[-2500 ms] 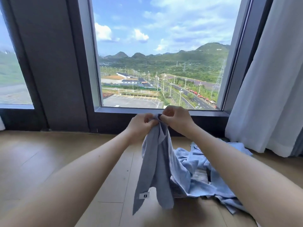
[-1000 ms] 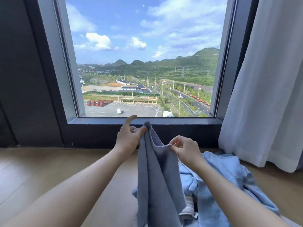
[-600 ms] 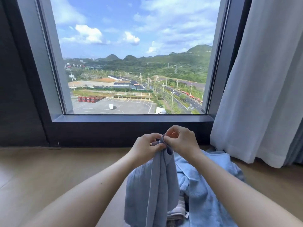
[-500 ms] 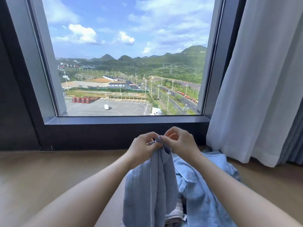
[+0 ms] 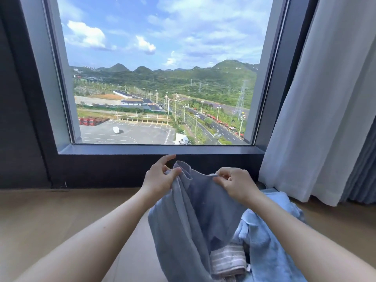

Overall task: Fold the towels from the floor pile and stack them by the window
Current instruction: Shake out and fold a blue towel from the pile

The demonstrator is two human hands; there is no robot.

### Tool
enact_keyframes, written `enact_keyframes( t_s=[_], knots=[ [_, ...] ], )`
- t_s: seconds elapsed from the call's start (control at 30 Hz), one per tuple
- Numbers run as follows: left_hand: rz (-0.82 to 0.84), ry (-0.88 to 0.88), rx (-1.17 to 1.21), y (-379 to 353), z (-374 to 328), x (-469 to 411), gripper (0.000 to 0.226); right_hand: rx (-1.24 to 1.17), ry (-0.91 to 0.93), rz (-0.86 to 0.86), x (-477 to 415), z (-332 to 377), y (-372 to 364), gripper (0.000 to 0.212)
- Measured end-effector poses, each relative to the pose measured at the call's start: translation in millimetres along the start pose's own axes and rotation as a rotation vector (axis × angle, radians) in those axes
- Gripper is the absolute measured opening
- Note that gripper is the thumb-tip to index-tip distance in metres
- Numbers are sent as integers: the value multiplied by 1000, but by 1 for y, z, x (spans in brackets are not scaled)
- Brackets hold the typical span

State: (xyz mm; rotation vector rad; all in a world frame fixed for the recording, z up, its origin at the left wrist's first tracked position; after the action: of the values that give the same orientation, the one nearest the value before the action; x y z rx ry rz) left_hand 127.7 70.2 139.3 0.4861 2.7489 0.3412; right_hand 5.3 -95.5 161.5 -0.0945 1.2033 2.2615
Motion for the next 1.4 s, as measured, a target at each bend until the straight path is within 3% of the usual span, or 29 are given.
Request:
enact_keyframes(
  t_s=[0.1,0.17,0.23,0.43,0.6,0.7,0.83,0.97,1.13,1.27,1.33,1.4],
  knots=[
    [195,-103,-72,4,-8,14,47,31,76,53,-2,36,-15,14],
    [257,-165,-159,6,-11,19,33,50,115,37,-6,56,-18,14],
    [223,-173,-150,13,-9,19,11,55,147,31,-8,73,-21,16],
    [17,-21,22,48,6,5,10,79,113,174,-9,78,-25,10],
    [-44,31,1,69,14,4,9,68,60,255,-8,78,-25,16],
    [-57,-11,-84,69,10,12,5,44,117,215,-4,88,-26,19],
    [20,-99,-110,56,-8,23,25,-18,154,99,4,96,-24,11],
    [65,-15,-48,56,-24,29,33,-326,17,-16,18,85,-27,13],
    [27,70,140,71,-31,35,28,-461,45,208,26,83,-31,6],
    [13,13,81,74,-19,43,13,-585,67,410,28,88,-41,28],
    [-4,25,117,73,-11,49,9,-593,77,359,32,85,-49,29],
    [-27,44,133,71,-3,52,10,-559,68,194,34,79,-56,22]
  ],
)
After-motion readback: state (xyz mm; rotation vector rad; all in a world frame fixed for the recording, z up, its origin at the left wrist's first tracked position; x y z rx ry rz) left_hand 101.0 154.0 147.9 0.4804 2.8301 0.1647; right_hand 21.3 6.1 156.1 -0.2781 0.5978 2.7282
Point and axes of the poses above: each hand's wrist, its own x-axis away from the middle knuckle, its own y-axis out of the back of the hand, z = x × y, the point moved 2 cm from there along -x, towards the middle knuckle, and after that the axes turned 6 degrees about -z, right-handed, at the moved point
